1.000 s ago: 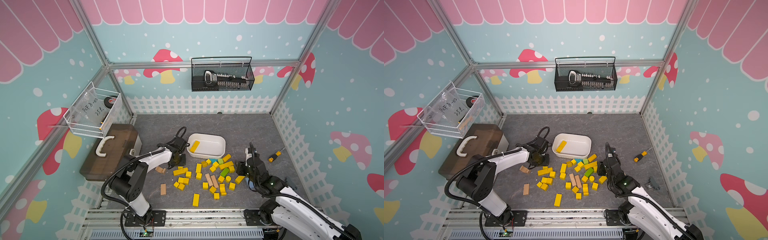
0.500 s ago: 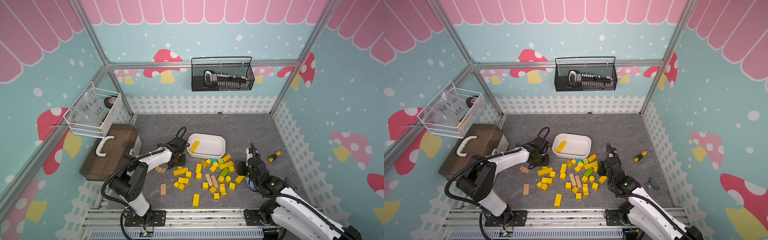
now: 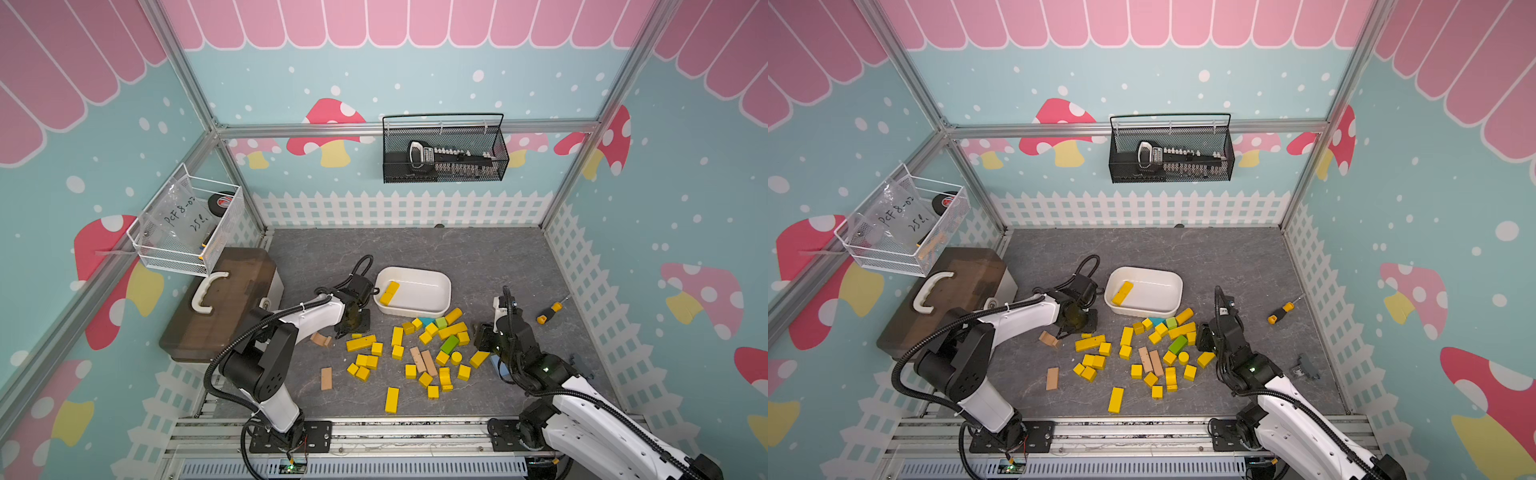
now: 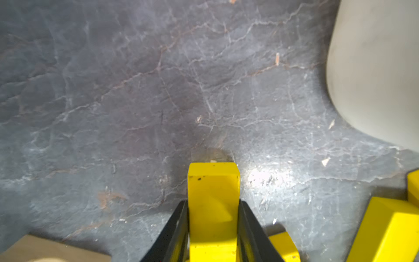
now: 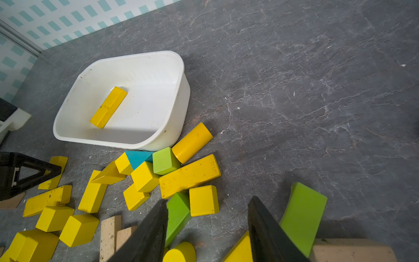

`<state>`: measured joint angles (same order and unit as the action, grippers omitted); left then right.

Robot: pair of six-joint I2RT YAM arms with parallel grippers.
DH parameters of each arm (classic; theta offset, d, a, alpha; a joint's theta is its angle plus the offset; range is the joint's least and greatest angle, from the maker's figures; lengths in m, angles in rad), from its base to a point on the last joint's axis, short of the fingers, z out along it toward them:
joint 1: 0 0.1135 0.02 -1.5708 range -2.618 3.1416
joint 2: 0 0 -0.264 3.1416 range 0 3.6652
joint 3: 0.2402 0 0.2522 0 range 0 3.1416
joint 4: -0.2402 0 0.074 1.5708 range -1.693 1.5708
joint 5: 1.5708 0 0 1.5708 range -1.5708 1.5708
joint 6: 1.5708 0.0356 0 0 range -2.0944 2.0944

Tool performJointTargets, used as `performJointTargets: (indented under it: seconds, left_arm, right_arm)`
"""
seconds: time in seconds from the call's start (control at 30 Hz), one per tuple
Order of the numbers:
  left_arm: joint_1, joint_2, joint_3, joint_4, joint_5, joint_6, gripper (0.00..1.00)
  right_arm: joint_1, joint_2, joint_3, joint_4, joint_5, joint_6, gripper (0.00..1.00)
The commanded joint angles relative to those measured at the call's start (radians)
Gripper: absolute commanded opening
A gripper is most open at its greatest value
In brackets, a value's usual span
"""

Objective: Pick out the yellow building blocks
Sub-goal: Pick up the building block from the center of the board.

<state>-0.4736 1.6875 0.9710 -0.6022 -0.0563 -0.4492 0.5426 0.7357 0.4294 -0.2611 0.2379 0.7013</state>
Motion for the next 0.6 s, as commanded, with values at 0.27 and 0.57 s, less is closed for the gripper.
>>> performJointTargets:
  seconds: [0.27, 0.57]
  left_arm:
    - [-0.002, -0.054, 0.100, -0.077, 0.016, 0.022, 0.26]
    - [-0.058, -0.063, 0.405, -0.199, 0.049, 0.057, 0.28]
  right_arm:
    - [-0.017, -0.011, -0.020, 0.014, -0.014, 0.021, 0.57]
    - [-0.035, -0.036, -0.033, 0.014, -0.029, 0.024, 0.57]
